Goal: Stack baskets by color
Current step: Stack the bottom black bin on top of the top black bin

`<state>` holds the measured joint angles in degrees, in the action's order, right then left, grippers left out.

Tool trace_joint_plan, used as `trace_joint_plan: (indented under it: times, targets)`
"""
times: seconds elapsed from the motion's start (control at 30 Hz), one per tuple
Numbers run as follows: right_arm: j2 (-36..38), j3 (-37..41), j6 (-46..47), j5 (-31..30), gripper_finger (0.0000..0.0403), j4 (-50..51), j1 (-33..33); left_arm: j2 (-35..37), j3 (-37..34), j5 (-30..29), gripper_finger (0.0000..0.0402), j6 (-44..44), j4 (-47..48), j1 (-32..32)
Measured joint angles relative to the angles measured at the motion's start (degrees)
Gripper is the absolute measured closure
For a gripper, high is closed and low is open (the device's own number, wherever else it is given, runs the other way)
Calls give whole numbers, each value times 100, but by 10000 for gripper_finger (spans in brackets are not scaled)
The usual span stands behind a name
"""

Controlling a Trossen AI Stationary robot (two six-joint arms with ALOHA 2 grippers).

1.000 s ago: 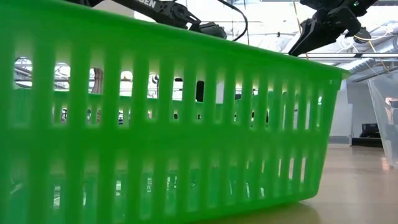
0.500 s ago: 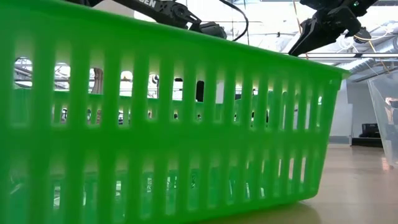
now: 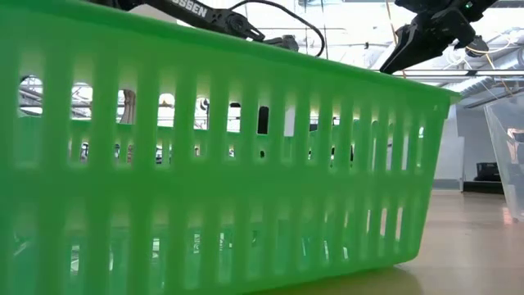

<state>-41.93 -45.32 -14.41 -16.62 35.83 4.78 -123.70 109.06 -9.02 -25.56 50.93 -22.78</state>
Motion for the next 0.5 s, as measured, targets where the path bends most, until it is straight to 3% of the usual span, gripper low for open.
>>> trace_joint_plan:
  times: [0.5]
  targets:
    - [-1,0,2,0,291,0,-1,-48,9,50,371,44,12,-35]
